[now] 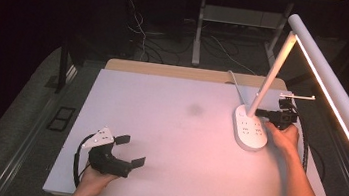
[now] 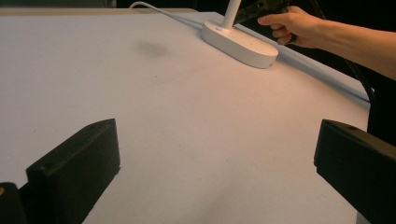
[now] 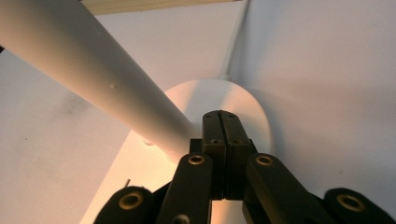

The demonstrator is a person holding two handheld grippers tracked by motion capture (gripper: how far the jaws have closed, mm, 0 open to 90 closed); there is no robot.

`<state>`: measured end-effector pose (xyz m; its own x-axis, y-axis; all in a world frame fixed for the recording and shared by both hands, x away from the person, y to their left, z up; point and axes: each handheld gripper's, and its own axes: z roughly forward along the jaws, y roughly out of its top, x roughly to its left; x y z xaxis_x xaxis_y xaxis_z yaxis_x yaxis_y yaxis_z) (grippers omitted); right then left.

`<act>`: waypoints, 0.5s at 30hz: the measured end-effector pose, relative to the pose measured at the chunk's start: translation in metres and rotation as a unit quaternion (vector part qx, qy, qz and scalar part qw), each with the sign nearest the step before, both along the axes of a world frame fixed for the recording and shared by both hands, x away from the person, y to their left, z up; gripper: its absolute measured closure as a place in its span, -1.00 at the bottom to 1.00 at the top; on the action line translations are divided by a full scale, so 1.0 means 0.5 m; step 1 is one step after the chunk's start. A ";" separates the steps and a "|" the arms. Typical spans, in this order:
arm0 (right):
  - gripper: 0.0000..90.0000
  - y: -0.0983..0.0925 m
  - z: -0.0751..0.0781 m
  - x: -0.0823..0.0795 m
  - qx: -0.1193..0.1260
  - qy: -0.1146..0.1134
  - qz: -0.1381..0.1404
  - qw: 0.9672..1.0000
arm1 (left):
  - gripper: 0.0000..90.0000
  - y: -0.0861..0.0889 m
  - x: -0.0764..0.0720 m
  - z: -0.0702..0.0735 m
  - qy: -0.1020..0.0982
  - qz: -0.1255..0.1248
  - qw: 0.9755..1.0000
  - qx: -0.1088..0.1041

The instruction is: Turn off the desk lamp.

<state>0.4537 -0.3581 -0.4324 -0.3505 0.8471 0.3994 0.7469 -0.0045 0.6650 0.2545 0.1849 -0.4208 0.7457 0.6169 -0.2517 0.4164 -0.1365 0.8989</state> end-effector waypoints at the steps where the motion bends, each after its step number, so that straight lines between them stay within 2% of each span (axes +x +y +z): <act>1: 1.00 0.000 0.000 0.000 0.000 0.000 0.000 1.000 | -1.00 0.000 0.000 0.000 0.000 0.000 1.000 0.000; 10: 1.00 0.007 0.003 -0.001 -0.013 -0.003 -0.002 1.000 | -1.00 0.002 -0.002 0.000 0.000 0.001 1.000 -0.002; 15: 1.00 -0.002 0.002 -0.006 -0.008 0.001 -0.007 1.000 | -1.00 -0.001 0.000 -0.001 0.001 0.000 1.000 0.000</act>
